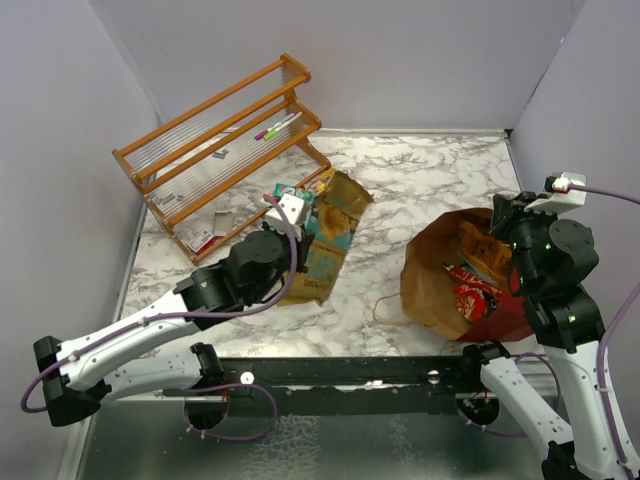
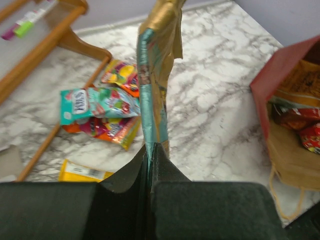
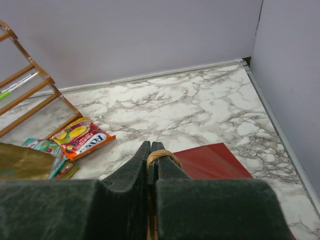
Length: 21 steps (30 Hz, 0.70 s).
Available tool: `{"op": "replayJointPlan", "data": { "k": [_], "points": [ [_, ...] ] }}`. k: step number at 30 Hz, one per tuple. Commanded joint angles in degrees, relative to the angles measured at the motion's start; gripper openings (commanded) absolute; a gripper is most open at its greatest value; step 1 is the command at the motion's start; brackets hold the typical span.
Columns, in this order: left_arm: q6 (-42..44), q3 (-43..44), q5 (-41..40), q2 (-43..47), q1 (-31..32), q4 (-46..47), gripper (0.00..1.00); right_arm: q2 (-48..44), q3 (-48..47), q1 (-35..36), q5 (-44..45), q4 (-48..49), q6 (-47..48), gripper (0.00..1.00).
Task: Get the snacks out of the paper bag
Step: Place the snack at the center of the board.
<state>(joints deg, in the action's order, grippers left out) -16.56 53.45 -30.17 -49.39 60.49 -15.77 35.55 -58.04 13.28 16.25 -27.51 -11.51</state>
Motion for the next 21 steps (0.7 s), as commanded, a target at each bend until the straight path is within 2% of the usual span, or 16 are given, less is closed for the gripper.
{"op": "replayJointPlan", "data": {
  "k": [1, 6, 10, 14, 18, 21],
  "points": [
    [-9.1, 0.0, 7.3, -5.2, -0.3, 7.5, 0.00, -1.0, -0.6, 0.0, 0.6, 2.2, 0.1, 0.02],
    [-20.0, -8.4, 13.6, -8.6, -4.6, 12.2, 0.00, -0.7, -1.3, 0.0, -0.7, 2.7, 0.2, 0.02],
    [-24.3, -14.2, 19.4, -11.0, -10.6, 13.1, 0.00, -0.5, -1.2, 0.0, -3.0, 4.1, 1.0, 0.02],
    [-23.7, -16.6, 19.6, -11.3, -14.1, 10.3, 0.00, 1.1, -1.8, 0.0, -9.9, 5.4, 2.6, 0.02],
    [-22.7, -18.1, 16.7, -9.5, -14.8, 7.6, 0.00, 3.5, -3.0, 0.0, -19.6, 6.5, 3.8, 0.02],
    [-23.4, -20.1, 16.3, -8.5, -14.9, 7.6, 0.00, 4.6, -3.3, 0.0, -22.4, 6.9, 4.0, 0.02]
  ]
}}
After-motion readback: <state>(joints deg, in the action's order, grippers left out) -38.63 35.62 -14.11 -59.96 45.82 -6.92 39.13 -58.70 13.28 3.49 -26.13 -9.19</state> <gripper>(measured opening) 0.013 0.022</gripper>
